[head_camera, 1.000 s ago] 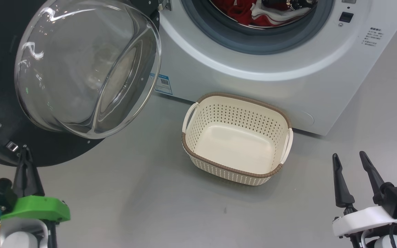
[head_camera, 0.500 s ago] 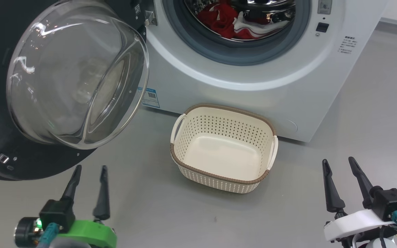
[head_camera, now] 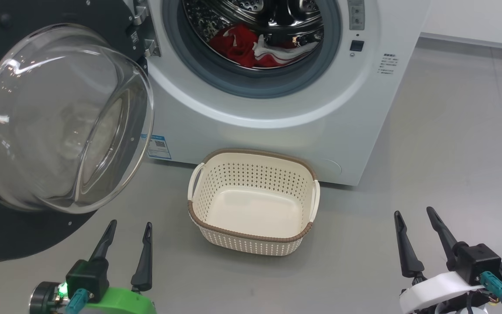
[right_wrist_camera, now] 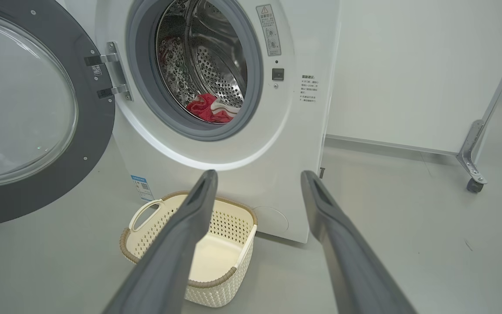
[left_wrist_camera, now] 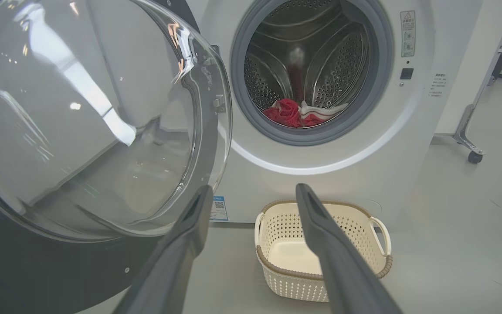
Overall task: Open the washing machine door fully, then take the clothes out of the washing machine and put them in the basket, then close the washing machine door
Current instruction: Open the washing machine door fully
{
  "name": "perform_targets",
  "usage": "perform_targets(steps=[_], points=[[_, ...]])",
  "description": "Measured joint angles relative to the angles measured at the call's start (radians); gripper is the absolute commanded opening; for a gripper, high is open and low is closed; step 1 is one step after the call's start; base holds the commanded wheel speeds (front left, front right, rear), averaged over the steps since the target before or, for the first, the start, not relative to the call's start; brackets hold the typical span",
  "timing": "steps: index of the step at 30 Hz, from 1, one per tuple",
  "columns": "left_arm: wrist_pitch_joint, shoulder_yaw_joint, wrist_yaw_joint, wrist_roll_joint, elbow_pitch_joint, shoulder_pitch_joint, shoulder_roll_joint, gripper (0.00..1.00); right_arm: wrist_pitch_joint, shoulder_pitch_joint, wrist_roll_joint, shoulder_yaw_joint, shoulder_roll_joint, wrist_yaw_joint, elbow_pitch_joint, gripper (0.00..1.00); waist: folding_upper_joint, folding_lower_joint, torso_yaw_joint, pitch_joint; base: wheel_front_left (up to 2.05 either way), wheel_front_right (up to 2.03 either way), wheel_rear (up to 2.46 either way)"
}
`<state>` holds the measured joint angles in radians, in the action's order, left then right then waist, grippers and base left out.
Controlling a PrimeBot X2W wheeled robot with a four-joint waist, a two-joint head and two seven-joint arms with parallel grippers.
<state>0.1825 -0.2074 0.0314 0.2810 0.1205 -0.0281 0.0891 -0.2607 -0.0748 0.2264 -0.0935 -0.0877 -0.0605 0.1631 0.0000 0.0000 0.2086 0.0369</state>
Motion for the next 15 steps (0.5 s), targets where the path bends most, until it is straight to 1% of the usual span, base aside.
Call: perform_targets(steps=[11,15], points=[[-0.015,0.007,0.026,-0.009,-0.035,-0.019,0.001,1.0,0.0,-0.015,-0.009,-0.021,0.009,0.0,-0.011,1.0,0.0,0.0,-0.105,-0.018,0.0,0.0,0.0],[-0.024,0.008,0.027,-0.01,-0.047,-0.024,0.001,1.0,0.0,-0.016,-0.009,-0.021,0.009,0.0,-0.019,1.0,0.0,0.0,-0.141,-0.021,0.0,0.0,0.0]])
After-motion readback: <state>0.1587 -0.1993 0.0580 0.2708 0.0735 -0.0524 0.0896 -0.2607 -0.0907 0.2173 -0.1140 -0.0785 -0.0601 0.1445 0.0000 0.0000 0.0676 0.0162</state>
